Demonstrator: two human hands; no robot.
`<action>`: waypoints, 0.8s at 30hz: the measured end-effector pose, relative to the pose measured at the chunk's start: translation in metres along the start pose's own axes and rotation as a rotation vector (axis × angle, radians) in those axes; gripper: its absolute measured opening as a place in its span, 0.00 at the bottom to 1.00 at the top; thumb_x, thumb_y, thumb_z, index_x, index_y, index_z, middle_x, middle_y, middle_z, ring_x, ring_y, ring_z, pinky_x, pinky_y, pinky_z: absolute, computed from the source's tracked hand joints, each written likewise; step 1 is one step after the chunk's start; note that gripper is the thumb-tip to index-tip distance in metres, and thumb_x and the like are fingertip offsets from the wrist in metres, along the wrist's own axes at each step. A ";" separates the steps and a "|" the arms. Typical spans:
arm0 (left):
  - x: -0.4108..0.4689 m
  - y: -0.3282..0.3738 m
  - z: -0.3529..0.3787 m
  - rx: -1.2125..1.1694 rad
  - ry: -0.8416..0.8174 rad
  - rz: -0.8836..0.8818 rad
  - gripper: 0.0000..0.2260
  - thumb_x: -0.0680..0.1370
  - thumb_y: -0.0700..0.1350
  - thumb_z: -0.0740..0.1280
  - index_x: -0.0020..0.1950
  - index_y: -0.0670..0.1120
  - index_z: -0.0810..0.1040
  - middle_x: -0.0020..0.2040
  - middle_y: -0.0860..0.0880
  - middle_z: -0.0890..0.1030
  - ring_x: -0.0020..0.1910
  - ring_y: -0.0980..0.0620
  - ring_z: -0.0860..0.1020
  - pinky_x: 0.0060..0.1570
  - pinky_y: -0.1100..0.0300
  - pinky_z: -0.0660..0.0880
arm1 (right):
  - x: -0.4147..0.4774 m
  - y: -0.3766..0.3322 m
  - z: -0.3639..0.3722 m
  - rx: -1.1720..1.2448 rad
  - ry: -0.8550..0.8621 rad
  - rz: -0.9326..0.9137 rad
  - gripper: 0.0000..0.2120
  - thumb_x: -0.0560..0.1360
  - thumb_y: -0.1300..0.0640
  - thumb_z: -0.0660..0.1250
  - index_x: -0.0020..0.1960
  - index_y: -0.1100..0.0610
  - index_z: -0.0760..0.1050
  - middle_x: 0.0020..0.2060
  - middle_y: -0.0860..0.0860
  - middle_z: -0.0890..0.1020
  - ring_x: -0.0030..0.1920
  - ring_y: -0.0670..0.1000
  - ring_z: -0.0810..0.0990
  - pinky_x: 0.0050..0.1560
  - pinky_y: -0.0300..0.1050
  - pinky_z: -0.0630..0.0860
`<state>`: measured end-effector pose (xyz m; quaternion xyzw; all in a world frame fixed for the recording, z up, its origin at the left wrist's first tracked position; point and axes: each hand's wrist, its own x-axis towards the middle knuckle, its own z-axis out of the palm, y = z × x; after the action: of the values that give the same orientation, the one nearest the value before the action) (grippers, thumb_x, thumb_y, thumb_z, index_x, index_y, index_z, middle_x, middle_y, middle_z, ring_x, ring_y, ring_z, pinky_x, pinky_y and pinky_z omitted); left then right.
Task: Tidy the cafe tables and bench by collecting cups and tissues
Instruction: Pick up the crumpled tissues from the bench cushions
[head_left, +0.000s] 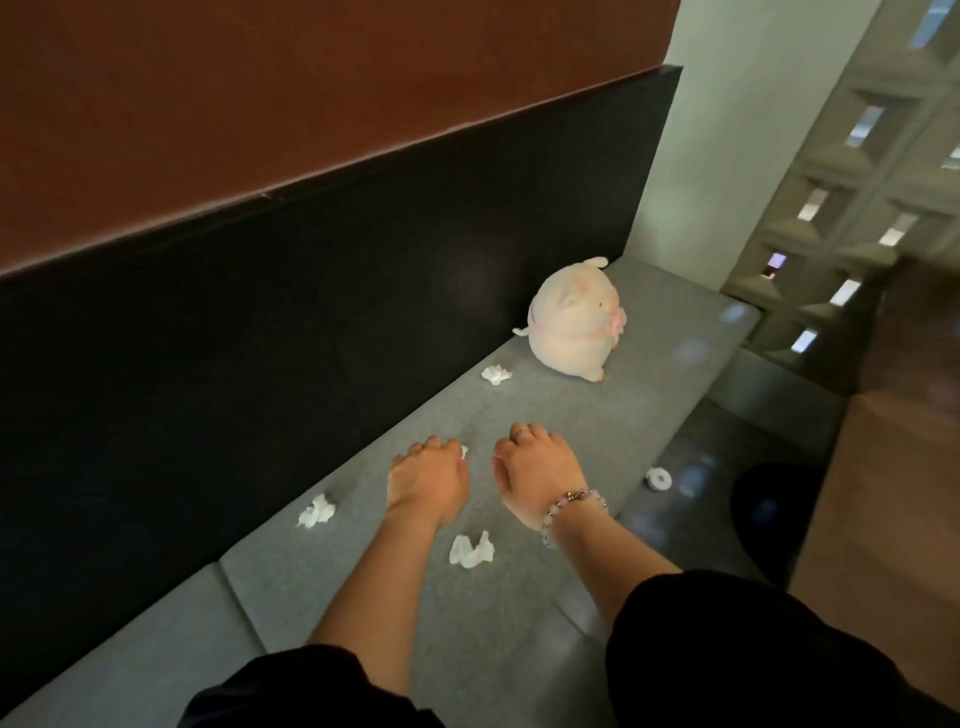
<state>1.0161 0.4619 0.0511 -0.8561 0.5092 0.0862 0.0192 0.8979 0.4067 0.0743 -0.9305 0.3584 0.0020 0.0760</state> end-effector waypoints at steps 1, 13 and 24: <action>0.005 -0.004 0.003 -0.007 -0.013 0.010 0.17 0.83 0.47 0.49 0.67 0.45 0.69 0.64 0.45 0.73 0.63 0.46 0.72 0.61 0.53 0.69 | 0.006 -0.002 0.002 -0.004 -0.008 0.008 0.17 0.80 0.53 0.52 0.63 0.57 0.72 0.62 0.54 0.72 0.63 0.54 0.68 0.62 0.46 0.64; 0.037 -0.016 0.021 -0.045 -0.076 0.081 0.17 0.83 0.47 0.50 0.69 0.46 0.68 0.65 0.45 0.72 0.63 0.45 0.72 0.59 0.53 0.69 | 0.036 0.015 0.012 -0.056 -0.059 0.172 0.17 0.80 0.52 0.53 0.63 0.58 0.72 0.62 0.55 0.72 0.63 0.55 0.69 0.60 0.47 0.67; 0.050 -0.086 0.035 -0.046 -0.153 -0.134 0.16 0.82 0.47 0.51 0.66 0.45 0.69 0.64 0.43 0.72 0.61 0.44 0.73 0.58 0.51 0.70 | 0.096 -0.023 0.069 -0.022 -0.174 0.027 0.18 0.79 0.53 0.54 0.65 0.60 0.70 0.64 0.56 0.71 0.64 0.55 0.68 0.62 0.48 0.66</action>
<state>1.1098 0.4641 0.0036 -0.8795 0.4456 0.1615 0.0439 0.9878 0.3689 0.0039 -0.9227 0.3628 0.0876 0.0968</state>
